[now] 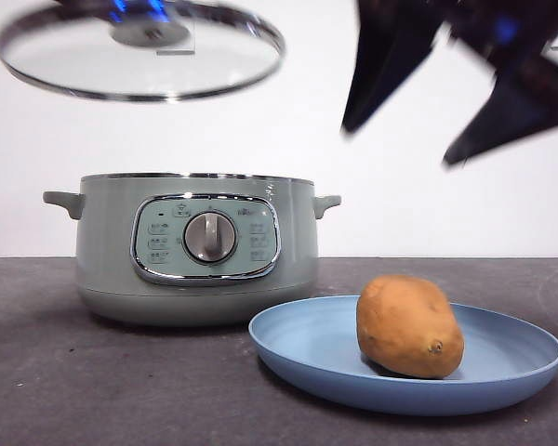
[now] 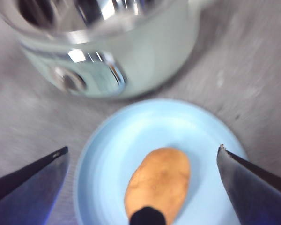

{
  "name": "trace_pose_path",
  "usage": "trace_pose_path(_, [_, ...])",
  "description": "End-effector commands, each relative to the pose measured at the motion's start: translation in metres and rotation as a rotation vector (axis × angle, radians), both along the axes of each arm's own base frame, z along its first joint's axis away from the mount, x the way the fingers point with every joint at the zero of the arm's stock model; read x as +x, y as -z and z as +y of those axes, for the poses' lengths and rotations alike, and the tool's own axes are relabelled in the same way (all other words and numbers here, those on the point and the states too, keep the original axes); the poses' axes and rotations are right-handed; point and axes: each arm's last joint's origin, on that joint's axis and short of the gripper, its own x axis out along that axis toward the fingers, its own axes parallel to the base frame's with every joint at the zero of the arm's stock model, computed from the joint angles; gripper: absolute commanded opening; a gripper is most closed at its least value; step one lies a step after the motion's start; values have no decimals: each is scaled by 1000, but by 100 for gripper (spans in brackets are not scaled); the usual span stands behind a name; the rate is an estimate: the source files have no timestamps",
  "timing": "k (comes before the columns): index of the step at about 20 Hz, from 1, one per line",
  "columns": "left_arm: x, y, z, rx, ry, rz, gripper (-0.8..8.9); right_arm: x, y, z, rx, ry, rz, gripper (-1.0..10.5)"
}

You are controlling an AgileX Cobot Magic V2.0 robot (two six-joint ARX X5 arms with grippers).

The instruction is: Take the potato out from the steamer,put the potato on the plate,close the lid

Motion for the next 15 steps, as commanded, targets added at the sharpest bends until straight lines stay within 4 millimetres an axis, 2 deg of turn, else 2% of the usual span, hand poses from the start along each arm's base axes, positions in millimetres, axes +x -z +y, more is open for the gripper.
trace_pose_path(1, [17,3,-13,9,10,-67,-9,-15,-25,-14,39,24,-58,599])
trace_pose_path(6, [49,31,-30,36,-2,-59,-9,-50,-65,-45,131,26,-159,598])
trace_pose_path(10, [67,48,-36,41,-2,-46,-9,-65,-74,-59,183,35,-192,598])
trace_pose_path(15, [78,67,-40,74,-19,-2,-9,-70,-76,-63,191,35,-203,598])
